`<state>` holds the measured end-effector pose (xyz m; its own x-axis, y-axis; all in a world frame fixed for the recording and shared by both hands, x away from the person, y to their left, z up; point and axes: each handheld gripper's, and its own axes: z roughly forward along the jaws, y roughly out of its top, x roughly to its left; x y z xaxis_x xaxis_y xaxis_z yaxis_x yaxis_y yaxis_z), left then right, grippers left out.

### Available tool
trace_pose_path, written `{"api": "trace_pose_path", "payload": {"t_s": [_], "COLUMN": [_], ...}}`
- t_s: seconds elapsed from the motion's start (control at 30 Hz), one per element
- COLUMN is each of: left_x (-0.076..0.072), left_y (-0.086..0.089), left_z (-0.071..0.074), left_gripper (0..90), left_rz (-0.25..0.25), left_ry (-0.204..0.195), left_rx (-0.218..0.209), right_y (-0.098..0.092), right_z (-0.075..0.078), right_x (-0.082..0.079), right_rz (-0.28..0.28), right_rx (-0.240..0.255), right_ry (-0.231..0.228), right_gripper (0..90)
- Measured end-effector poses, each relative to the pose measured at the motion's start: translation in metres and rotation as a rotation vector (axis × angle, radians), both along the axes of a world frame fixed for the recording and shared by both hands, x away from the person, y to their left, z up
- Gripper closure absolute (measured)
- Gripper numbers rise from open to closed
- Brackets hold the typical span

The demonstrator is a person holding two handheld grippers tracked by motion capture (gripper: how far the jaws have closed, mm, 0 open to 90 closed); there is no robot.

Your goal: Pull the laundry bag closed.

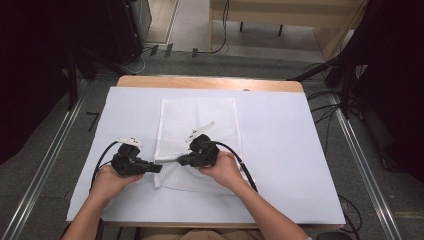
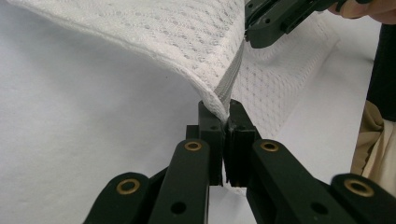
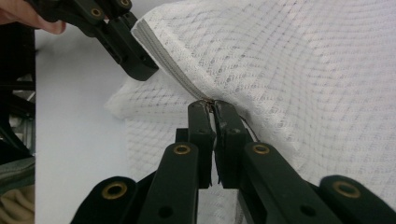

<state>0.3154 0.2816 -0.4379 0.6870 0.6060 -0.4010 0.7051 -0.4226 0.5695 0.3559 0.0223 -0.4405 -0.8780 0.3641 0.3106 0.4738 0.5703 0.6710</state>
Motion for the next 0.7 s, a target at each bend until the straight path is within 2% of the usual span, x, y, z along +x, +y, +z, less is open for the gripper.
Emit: {"api": "trace_pose_path", "payload": {"t_s": [0.27,0.43,0.47,0.7], "left_x": [-0.001,-0.001,-0.001,-0.001], "left_y": [0.000,0.000,0.000,0.000], "left_z": [0.001,0.001,0.000,0.000], "left_gripper": [88.9,88.9,88.9,88.9], "left_rz": [-0.006,-0.004,-0.005,0.000], "left_ry": [-0.004,-0.004,-0.003,0.004], "left_rx": [-0.002,-0.003,-0.002,0.000], "right_y": [-0.003,-0.011,-0.012,-0.018], "right_z": [0.002,0.002,0.002,-0.003], "right_x": [-0.001,0.001,0.000,0.000], "right_rz": [0.004,-0.004,-0.003,-0.014], "right_rx": [0.003,-0.012,-0.015,-0.007], "right_ry": [0.000,0.003,-0.007,-0.002], "right_gripper": [88.2,88.1,88.1,88.1]}}
